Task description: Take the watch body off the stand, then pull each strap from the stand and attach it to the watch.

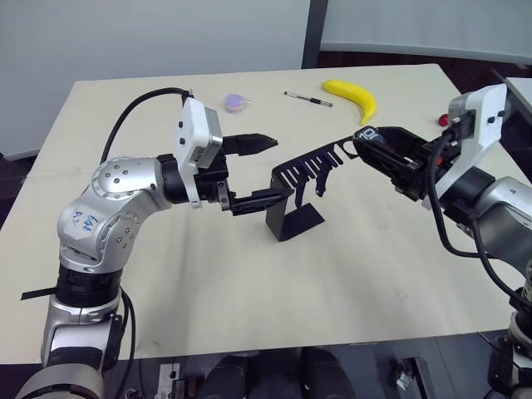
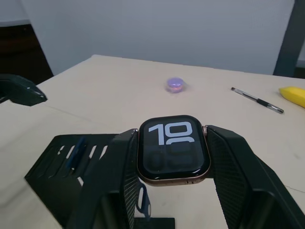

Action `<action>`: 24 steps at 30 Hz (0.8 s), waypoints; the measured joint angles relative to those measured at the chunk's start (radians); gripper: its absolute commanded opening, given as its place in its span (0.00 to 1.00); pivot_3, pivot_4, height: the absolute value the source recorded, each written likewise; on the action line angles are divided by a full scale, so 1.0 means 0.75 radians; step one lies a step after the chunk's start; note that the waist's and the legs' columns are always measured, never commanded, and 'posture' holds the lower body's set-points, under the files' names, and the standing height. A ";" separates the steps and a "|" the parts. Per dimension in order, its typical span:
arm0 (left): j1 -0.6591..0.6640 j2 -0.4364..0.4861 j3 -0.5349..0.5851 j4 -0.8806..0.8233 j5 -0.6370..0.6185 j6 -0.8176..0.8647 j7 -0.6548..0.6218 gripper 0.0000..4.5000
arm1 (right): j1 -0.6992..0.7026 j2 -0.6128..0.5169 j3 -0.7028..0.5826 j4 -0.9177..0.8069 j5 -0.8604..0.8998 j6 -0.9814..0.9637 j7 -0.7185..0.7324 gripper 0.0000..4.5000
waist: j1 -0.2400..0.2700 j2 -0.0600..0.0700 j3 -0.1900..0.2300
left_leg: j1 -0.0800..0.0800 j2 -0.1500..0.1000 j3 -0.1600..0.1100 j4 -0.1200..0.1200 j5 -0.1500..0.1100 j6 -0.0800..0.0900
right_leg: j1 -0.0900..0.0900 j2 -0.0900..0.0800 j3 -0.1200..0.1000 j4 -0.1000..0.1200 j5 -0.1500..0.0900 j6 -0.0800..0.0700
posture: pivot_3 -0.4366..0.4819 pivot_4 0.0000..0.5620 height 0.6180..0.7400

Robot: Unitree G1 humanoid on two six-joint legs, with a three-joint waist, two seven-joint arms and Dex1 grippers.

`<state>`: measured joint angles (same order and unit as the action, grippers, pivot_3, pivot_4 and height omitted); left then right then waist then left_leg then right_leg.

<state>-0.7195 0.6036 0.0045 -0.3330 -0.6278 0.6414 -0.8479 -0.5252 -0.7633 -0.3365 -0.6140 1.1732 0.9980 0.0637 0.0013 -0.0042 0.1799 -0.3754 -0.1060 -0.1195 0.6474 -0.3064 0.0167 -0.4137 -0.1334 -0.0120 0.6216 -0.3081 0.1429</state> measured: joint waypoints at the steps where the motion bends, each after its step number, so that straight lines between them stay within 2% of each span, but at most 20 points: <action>1: 0.000 0.002 0.000 0.000 -0.001 0.000 -0.010 1.00 | 0.015 -0.005 -0.006 -0.004 0.002 -0.008 0.011 0.37 | 0.001 0.000 0.000 | 0.000 0.000 0.000 0.000 0.000 0.000 | 0.000 0.000 0.000 0.000 0.000 0.000 | 0.48 0.27 1.00; 6: 0.021 0.057 0.045 0.000 -0.059 0.019 -0.080 1.00 | 0.217 -0.032 -0.093 -0.064 -0.015 -0.057 0.038 0.37 | 0.009 0.000 0.000 | 0.000 0.000 0.000 0.000 -0.001 0.001 | 0.000 -0.001 0.000 -0.001 0.000 0.000 | 0.48 0.27 1.00; 10: 0.122 0.153 0.109 -0.006 -0.158 0.069 -0.192 1.00 | 0.428 -0.047 -0.207 -0.134 -0.158 -0.185 0.122 0.37 | 0.016 0.000 0.000 | 0.000 0.000 0.000 0.000 -0.002 0.001 | 0.000 0.000 0.000 -0.001 0.000 0.000 | 0.48 0.27 1.00; 13: 0.225 0.230 0.132 -0.020 -0.160 0.047 -0.269 1.00 | 0.652 -0.048 -0.293 -0.194 -0.248 -0.280 0.242 0.37 | 0.026 0.000 0.000 | 0.001 0.000 0.000 0.000 -0.002 0.001 | 0.001 0.001 0.000 -0.002 0.000 0.000 | 0.48 0.27 1.00; 15: 0.304 0.240 0.130 -0.020 -0.138 0.011 -0.289 1.00 | 0.766 -0.012 -0.303 -0.190 -0.295 -0.312 0.285 0.37 | 0.029 0.000 0.000 | 0.001 0.000 0.000 0.001 -0.002 0.001 | 0.003 0.000 0.001 -0.002 0.000 0.000 | 0.48 0.27 1.00; 20: 0.380 0.157 0.033 -0.031 -0.029 -0.133 -0.284 1.00 | 0.783 0.080 -0.264 -0.049 -0.376 -0.373 0.296 0.37 | 0.034 0.000 0.000 | 0.002 -0.001 0.001 0.003 -0.002 0.001 | 0.004 0.000 0.003 -0.005 0.000 0.000 | 0.48 0.27 1.00; 24: 0.399 0.124 0.010 -0.048 -0.004 -0.161 -0.260 1.00 | 0.773 0.119 -0.152 0.104 -0.522 -0.438 0.311 0.37 | 0.030 0.000 0.000 | 0.003 0.000 0.001 0.000 -0.003 0.001 | 0.002 0.001 0.003 -0.002 0.000 0.000 | 0.48 0.27 1.00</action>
<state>-0.4199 0.6965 0.0117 -0.3689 -0.6308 0.5205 -1.0428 0.0548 -0.6742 -0.4506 -0.5362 0.7814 0.6698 0.2967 0.0239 -0.0043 0.1797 -0.3734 -0.1059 -0.1188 0.6477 -0.3083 0.0172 -0.4119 -0.1327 -0.0096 0.6201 -0.3080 0.1431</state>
